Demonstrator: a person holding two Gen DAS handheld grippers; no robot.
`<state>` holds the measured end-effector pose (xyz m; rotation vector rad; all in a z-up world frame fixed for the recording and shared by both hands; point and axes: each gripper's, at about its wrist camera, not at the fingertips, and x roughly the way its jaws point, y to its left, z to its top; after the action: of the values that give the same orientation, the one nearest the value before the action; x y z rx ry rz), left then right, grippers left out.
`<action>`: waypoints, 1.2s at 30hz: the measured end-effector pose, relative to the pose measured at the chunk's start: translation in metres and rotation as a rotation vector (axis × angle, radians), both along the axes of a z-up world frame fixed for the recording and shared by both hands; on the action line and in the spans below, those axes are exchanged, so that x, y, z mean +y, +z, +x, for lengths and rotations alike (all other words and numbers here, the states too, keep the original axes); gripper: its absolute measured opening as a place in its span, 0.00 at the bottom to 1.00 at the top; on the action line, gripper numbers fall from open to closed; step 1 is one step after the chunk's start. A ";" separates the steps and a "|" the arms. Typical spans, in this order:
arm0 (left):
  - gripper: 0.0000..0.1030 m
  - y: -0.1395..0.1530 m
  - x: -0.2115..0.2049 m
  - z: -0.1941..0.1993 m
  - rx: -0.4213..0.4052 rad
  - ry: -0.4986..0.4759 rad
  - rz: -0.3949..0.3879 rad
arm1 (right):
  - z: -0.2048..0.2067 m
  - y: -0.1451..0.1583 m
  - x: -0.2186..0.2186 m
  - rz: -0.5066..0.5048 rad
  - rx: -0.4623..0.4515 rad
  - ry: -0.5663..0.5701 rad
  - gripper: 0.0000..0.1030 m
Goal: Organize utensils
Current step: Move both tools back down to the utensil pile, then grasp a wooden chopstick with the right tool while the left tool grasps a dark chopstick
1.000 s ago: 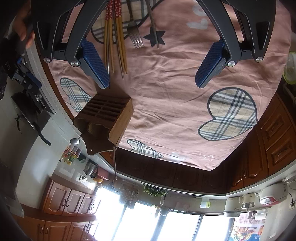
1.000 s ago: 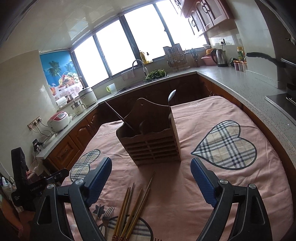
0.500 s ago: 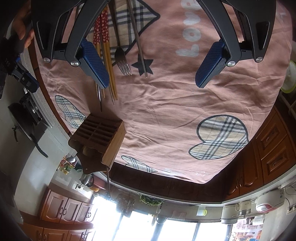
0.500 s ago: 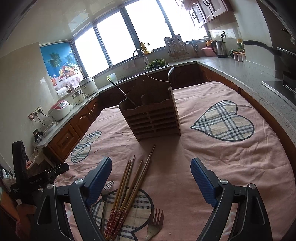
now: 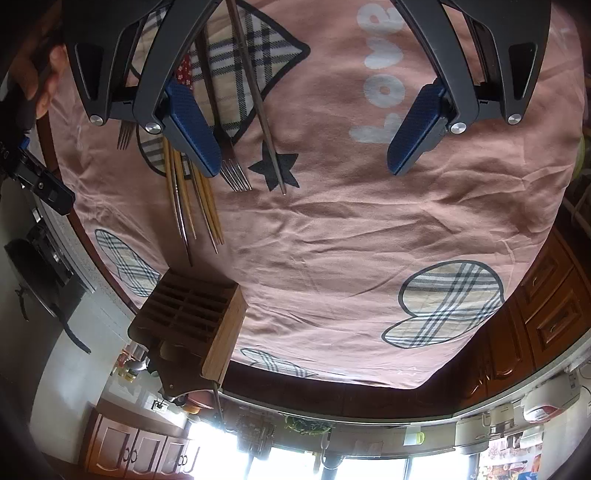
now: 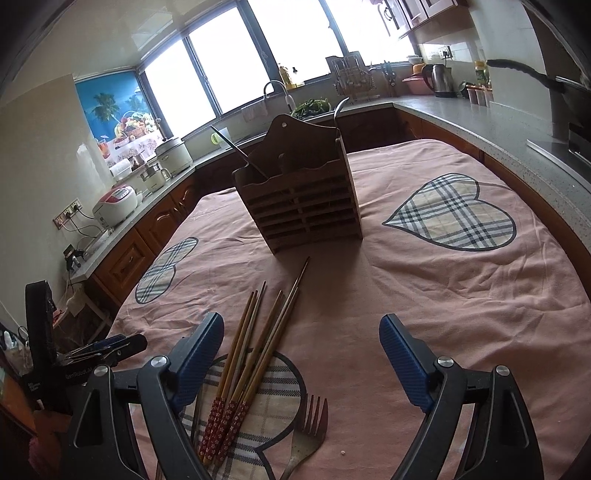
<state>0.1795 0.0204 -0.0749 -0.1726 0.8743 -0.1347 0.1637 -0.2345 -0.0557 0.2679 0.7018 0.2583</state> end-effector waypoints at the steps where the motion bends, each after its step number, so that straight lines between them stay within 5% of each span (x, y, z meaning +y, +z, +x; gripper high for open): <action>1: 0.87 -0.002 -0.001 0.001 0.007 -0.005 0.006 | 0.001 -0.001 0.001 -0.001 0.002 0.003 0.80; 8: 0.71 -0.017 -0.009 0.012 0.063 -0.028 0.034 | 0.020 -0.016 0.014 -0.009 0.069 0.023 0.45; 13: 0.57 -0.023 -0.014 0.019 0.093 -0.058 0.035 | 0.038 -0.027 0.027 -0.018 0.112 0.047 0.33; 17: 0.34 -0.032 -0.019 0.027 0.132 -0.086 0.021 | 0.055 -0.037 0.036 -0.028 0.147 0.053 0.26; 36: 0.25 -0.038 -0.031 0.045 0.147 -0.152 0.051 | 0.116 -0.068 0.051 -0.052 0.280 0.055 0.09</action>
<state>0.2241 -0.0103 -0.1133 -0.0688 1.0367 -0.2433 0.2798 -0.1834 -0.1240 0.2372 0.9919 0.2564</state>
